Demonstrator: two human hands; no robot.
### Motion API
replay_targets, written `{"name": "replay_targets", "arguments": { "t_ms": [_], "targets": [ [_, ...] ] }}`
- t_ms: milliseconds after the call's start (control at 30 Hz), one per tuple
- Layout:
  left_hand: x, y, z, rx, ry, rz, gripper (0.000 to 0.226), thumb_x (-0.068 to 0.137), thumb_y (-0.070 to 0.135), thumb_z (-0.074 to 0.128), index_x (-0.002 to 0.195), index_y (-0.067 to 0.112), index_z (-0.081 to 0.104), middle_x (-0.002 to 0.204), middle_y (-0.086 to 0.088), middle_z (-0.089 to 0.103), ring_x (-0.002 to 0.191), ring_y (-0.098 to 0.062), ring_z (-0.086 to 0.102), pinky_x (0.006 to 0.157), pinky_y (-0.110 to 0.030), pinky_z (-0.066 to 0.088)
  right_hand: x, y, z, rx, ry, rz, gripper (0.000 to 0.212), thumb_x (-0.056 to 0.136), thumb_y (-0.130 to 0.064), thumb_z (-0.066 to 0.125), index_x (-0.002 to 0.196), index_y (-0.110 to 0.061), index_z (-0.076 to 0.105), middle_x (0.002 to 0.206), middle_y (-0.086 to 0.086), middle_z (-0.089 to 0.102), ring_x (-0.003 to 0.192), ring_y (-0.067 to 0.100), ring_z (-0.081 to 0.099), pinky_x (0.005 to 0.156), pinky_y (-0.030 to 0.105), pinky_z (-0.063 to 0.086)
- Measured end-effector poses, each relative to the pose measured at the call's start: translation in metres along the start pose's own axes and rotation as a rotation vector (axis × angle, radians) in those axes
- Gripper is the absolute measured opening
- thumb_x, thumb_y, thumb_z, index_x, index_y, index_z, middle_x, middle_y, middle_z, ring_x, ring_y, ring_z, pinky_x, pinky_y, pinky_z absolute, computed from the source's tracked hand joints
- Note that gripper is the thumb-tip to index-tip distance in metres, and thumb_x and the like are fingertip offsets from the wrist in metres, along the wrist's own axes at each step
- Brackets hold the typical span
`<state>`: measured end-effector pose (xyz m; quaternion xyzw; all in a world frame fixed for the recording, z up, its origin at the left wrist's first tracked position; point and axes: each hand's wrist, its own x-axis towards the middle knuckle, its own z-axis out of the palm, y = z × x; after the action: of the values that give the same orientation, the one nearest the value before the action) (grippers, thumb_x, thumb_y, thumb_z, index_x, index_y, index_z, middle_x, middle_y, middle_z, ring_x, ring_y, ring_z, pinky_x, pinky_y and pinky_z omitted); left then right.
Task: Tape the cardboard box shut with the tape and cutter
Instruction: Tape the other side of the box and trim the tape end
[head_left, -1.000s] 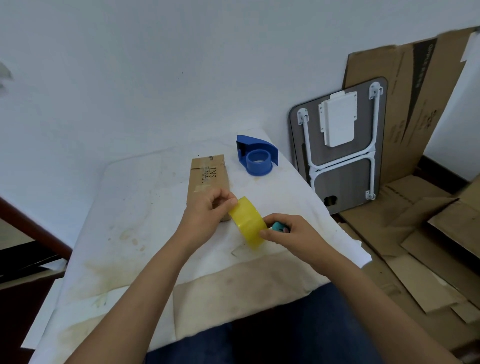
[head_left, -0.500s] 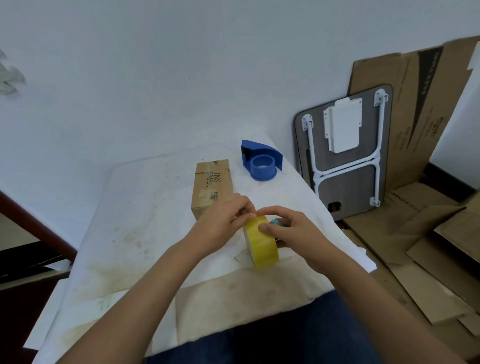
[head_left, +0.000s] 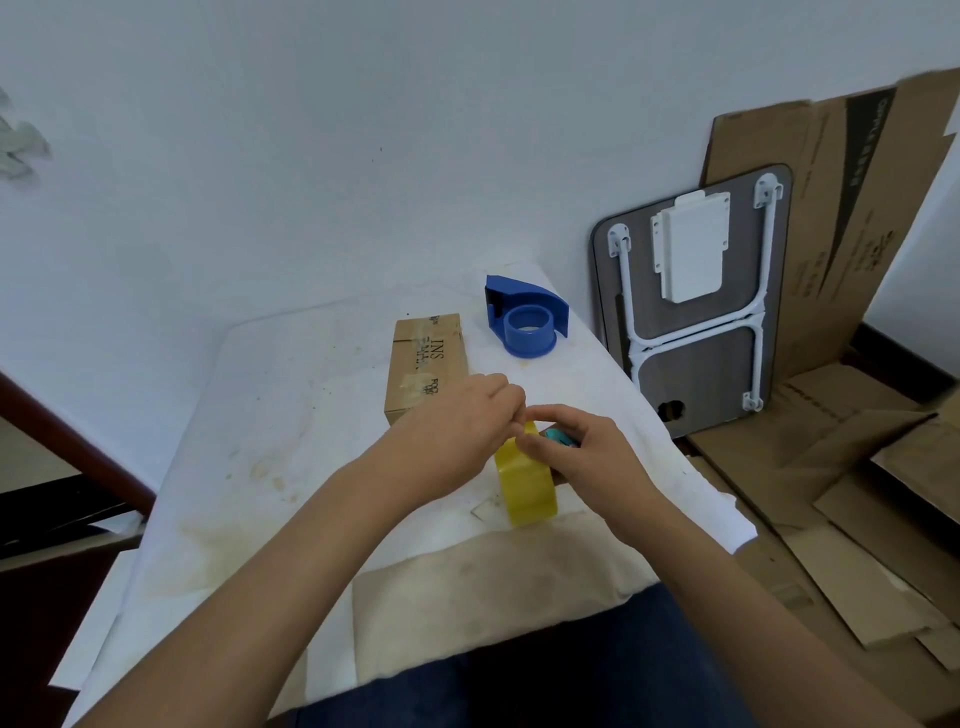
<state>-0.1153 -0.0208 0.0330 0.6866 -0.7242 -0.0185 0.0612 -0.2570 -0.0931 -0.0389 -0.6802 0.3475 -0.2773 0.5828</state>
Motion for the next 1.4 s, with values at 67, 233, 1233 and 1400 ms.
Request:
{"name": "replay_targets", "arguments": {
  "t_ms": [67, 233, 1233, 1400],
  "targets": [
    [-0.003, 0.000, 0.001, 0.035, 0.001, 0.012, 0.007, 0.101, 0.022, 0.046, 0.108, 0.022, 0.050, 0.102, 0.006, 0.048, 0.087, -0.007, 0.041, 0.072, -0.020, 0.039, 0.000, 0.000, 0.001, -0.010, -0.006, -0.005, 0.019, 0.085, -0.034, 0.070, 0.103, -0.039, 0.068, 0.092, -0.005, 0.062, 0.095, 0.022, 0.063, 0.078, 0.038, 0.061],
    [-0.004, 0.000, 0.004, 0.078, 0.005, 0.036, 0.011, 0.099, 0.017, 0.049, 0.109, 0.023, 0.049, 0.098, 0.008, 0.042, 0.088, -0.008, 0.040, 0.075, -0.022, 0.044, 0.002, 0.000, 0.003, -0.037, 0.030, 0.010, 0.027, 0.081, -0.042, 0.070, 0.106, -0.032, 0.071, 0.094, 0.002, 0.065, 0.093, 0.023, 0.064, 0.077, 0.040, 0.061],
    [-0.021, -0.002, 0.057, -0.746, 0.507, -0.312, 0.033, 0.087, 0.022, 0.069, 0.117, 0.034, 0.063, 0.108, 0.010, 0.060, 0.088, 0.001, 0.061, 0.078, -0.011, 0.050, 0.003, 0.002, 0.009, 0.202, 0.203, 0.113, 0.010, 0.087, -0.029, 0.069, 0.083, -0.021, 0.072, 0.084, -0.007, 0.066, 0.085, 0.014, 0.060, 0.073, 0.030, 0.054],
    [-0.023, 0.005, 0.058, -0.733, 0.534, -0.287, 0.036, 0.080, 0.031, 0.076, 0.098, 0.042, 0.047, 0.107, 0.013, 0.055, 0.096, 0.002, 0.057, 0.078, -0.010, 0.048, 0.004, 0.005, 0.009, 0.172, 0.219, 0.114, 0.012, 0.086, -0.033, 0.068, 0.082, -0.022, 0.072, 0.088, -0.003, 0.067, 0.092, 0.019, 0.061, 0.086, 0.041, 0.053]
  ]
}}
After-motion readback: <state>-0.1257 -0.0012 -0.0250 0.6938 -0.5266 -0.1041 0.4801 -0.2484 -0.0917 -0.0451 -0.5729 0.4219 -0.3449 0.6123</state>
